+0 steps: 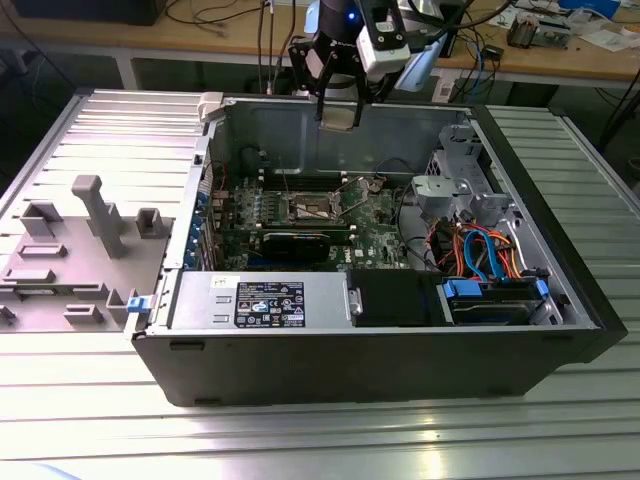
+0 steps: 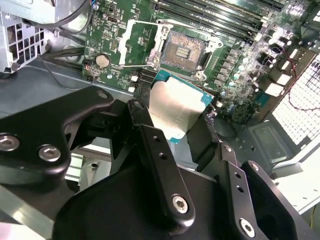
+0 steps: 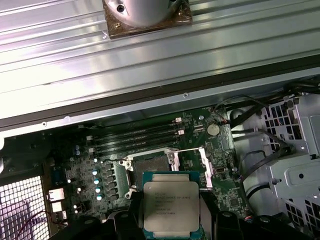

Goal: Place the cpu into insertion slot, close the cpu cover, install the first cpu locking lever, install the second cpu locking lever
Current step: 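Place the cpu into insertion slot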

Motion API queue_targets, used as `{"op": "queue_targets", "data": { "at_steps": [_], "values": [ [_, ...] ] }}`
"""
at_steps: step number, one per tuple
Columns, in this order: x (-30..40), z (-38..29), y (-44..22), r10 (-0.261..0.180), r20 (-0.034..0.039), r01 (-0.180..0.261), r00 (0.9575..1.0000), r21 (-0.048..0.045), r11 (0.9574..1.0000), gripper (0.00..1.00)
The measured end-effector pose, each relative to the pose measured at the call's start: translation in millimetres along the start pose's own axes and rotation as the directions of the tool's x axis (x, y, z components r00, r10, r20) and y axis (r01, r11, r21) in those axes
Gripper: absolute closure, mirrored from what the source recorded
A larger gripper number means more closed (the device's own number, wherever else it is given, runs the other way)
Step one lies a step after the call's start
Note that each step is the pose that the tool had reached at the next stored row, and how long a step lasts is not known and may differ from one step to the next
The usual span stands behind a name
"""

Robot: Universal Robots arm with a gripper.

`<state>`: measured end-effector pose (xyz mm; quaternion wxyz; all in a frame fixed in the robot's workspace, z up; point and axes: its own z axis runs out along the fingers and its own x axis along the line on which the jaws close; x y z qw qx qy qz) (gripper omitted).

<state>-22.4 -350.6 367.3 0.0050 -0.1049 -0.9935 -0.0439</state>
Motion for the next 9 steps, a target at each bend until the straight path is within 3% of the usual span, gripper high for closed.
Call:
{"op": "queue_targets", "data": {
  "at_steps": [3,9],
  "values": [
    [0.0,0.0,0.0,0.030,0.0025,-0.030,0.9995,-0.0004,0.9995,0.46],
    [0.0,0.0,0.0,0.034,0.0029,-0.034,0.9994,-0.0004,0.9994,0.46]
  ]
}}
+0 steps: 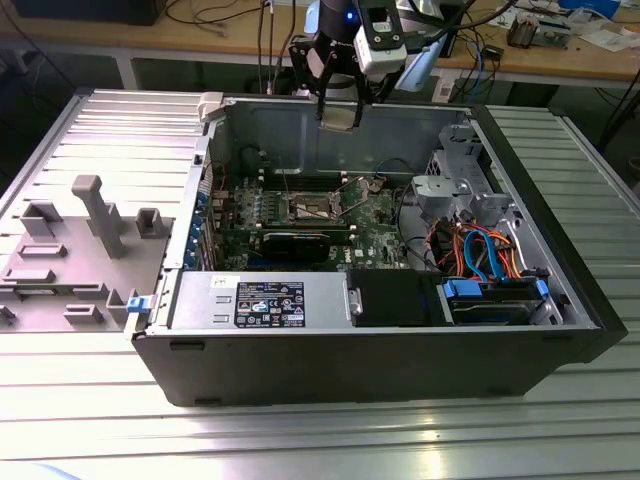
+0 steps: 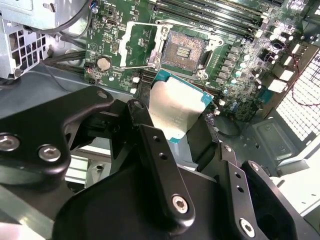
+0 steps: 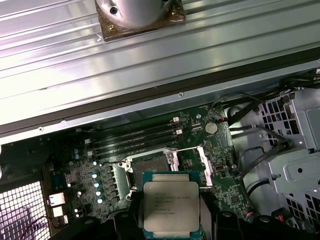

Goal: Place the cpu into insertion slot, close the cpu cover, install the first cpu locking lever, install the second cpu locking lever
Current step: 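Place the cpu into insertion slot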

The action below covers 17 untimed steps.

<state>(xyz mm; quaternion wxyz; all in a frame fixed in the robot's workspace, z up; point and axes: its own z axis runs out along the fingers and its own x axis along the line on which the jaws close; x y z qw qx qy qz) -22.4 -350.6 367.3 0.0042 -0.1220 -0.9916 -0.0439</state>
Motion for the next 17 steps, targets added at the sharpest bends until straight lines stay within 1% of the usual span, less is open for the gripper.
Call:
{"op": "queue_targets", "data": {
  "at_steps": [4,6,8,9,14,17],
  "values": [
    [0.0,0.0,0.0,0.007,0.0006,-0.007,1.0000,-0.0002,1.0000,0.46],
    [0.0,0.0,0.0,0.033,0.0028,-0.033,0.9994,-0.0007,0.9995,0.46],
    [0.0,0.1,0.0,0.065,0.0055,-0.065,0.9979,-0.0015,0.9979,0.46],
    [0.0,0.1,0.0,0.074,0.0064,-0.074,0.9972,-0.0017,0.9973,0.46],
    [0.0,0.2,0.0,0.128,0.0109,-0.128,0.9917,-0.0031,0.9918,0.46],
    [0.0,0.3,-0.1,0.173,0.0147,-0.173,0.9848,-0.0044,0.9849,0.46]
  ]
}}
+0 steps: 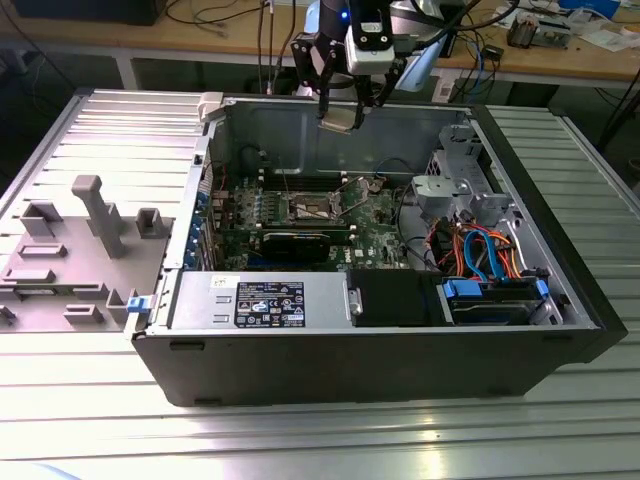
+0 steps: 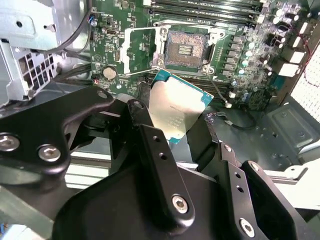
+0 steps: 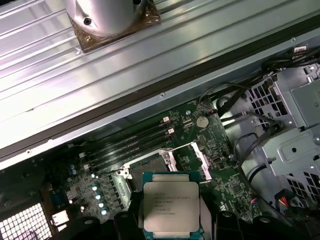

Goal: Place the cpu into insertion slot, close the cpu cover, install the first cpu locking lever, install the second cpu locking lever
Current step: 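Place the cpu into insertion slot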

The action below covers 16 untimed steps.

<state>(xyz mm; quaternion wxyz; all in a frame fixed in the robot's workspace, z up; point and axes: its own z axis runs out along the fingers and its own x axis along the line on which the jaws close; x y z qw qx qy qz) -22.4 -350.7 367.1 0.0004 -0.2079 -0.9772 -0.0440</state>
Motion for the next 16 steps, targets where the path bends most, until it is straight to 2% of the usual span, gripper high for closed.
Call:
{"op": "queue_targets", "data": {
  "at_steps": [3,8,9,12,15,16],
  "values": [
    [0.1,0.2,0.0,0.029,0.0024,-0.029,0.9996,-0.0007,0.9996,0.46],
    [0.5,0.2,-0.2,0.042,0.0037,-0.042,0.9991,-0.0010,0.9991,0.46],
    [0.5,0.3,-0.2,0.056,0.0048,-0.056,0.9984,-0.0013,0.9984,0.46],
    [0.6,1.0,-0.3,0.107,0.0091,-0.107,0.9942,-0.0028,0.9943,0.46],
    [0.5,1.8,-0.4,0.157,0.0133,-0.157,0.9875,-0.0042,0.9875,0.46],
    [0.5,2.2,-0.4,0.179,0.0151,-0.179,0.9838,-0.0050,0.9839,0.46]
  ]
}}
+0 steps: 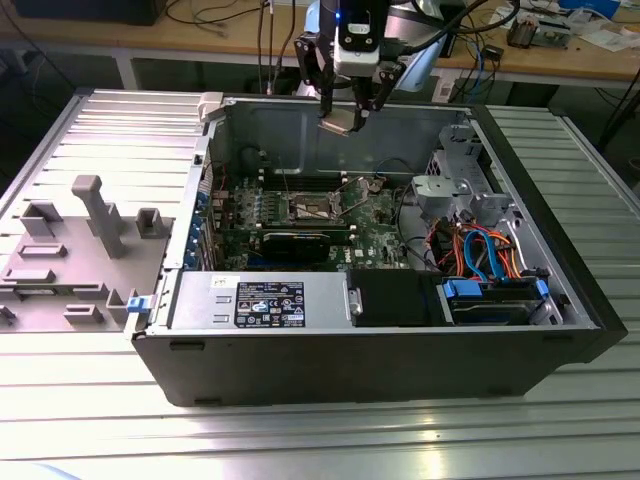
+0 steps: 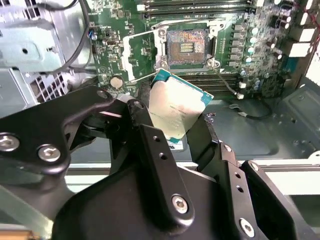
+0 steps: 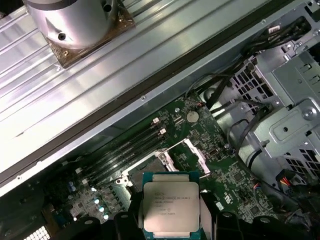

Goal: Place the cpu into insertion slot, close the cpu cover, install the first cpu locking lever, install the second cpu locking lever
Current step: 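Place the cpu into insertion slot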

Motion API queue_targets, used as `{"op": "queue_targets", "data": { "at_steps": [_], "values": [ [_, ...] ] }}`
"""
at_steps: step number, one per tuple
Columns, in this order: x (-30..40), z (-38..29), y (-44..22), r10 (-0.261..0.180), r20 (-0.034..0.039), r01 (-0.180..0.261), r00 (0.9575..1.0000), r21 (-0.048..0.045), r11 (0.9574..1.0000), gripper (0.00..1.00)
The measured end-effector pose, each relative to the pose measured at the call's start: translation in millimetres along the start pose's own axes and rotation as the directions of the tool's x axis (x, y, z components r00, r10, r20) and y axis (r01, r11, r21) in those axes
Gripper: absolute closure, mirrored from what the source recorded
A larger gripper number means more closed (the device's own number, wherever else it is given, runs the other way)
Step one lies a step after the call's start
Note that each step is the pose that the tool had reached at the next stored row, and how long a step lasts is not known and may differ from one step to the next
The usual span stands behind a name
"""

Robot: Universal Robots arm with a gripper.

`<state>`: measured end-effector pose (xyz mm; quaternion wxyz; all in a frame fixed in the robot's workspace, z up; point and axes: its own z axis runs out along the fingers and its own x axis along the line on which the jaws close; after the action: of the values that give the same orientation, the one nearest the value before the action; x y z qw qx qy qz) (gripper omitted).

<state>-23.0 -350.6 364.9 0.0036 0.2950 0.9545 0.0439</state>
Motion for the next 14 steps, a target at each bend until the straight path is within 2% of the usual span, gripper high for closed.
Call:
{"op": "queue_targets", "data": {
  "at_steps": [5,6,7,9,14],
  "values": [
    [0.0,0.9,-0.1,0.072,0.0061,-0.072,0.9973,-0.0017,0.9974,0.46],
    [0.0,1.5,-0.1,0.109,0.0093,-0.109,0.9940,-0.0026,0.9940,0.46],
    [0.0,1.7,-0.2,0.123,0.0104,-0.122,0.9924,-0.0029,0.9925,0.46],
    [0.4,1.7,-0.5,0.136,0.0116,-0.136,0.9906,-0.0032,0.9907,0.46],
    [1.1,1.8,-0.9,0.141,0.0120,-0.141,0.9899,-0.0035,0.9899,0.46]
  ]
}}
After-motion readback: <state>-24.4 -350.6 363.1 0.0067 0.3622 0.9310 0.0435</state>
